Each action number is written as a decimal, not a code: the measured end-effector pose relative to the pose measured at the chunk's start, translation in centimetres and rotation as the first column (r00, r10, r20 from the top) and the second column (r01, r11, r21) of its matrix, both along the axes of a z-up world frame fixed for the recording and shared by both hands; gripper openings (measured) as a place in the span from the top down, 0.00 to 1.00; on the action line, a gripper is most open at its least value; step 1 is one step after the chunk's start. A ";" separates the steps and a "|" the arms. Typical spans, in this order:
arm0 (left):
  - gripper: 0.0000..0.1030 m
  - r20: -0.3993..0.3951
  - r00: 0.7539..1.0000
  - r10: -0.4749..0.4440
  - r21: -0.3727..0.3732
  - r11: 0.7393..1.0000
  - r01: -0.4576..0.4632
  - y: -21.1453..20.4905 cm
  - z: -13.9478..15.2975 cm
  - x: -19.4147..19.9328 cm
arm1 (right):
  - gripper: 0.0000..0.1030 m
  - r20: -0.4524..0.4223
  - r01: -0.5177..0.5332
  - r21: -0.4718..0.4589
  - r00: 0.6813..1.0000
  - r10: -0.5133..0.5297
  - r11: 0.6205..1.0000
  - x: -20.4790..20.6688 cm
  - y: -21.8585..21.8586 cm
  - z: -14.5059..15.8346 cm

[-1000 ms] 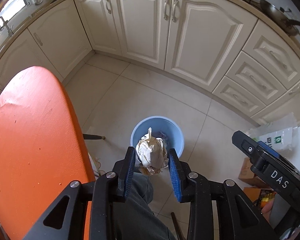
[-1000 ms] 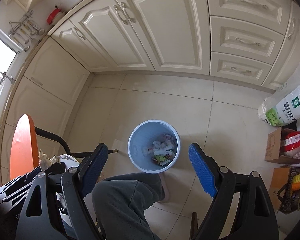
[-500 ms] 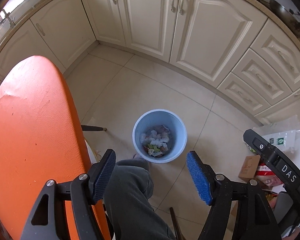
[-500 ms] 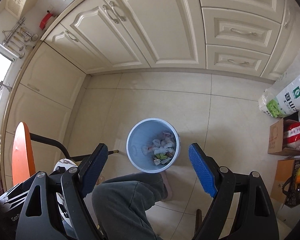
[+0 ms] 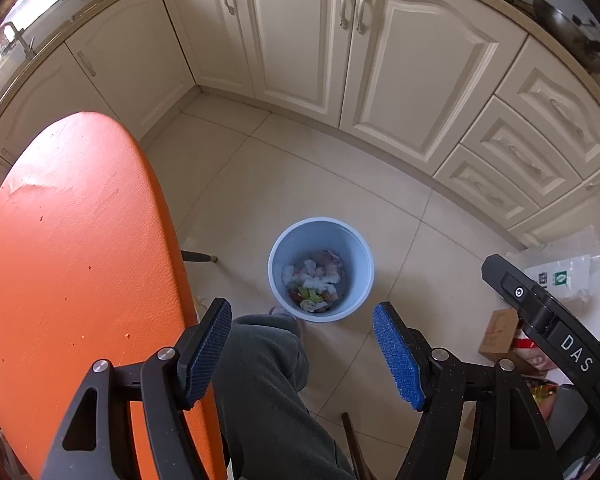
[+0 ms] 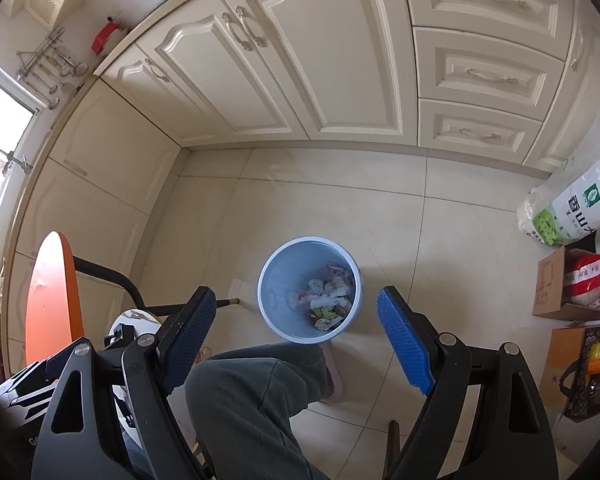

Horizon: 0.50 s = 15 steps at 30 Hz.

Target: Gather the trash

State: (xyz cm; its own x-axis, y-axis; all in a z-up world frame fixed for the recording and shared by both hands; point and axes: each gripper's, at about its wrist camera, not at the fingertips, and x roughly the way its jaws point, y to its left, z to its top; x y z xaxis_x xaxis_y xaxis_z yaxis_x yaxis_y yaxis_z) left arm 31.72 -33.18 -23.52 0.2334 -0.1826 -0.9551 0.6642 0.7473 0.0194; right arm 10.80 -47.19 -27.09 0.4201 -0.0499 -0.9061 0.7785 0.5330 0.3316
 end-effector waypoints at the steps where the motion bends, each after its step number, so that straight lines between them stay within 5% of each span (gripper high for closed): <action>1: 0.33 0.000 1.000 0.000 -0.001 1.000 0.000 0.3 0.2 -0.2 | 0.18 0.003 -0.003 -0.004 1.000 0.003 1.000 -0.1 0.2 0.3; 15: 0.33 0.084 0.992 0.089 -0.085 0.993 -0.082 8.0 4.7 -5.2 | 0.18 0.061 -0.101 -0.072 0.993 0.105 0.992 -1.1 5.1 4.9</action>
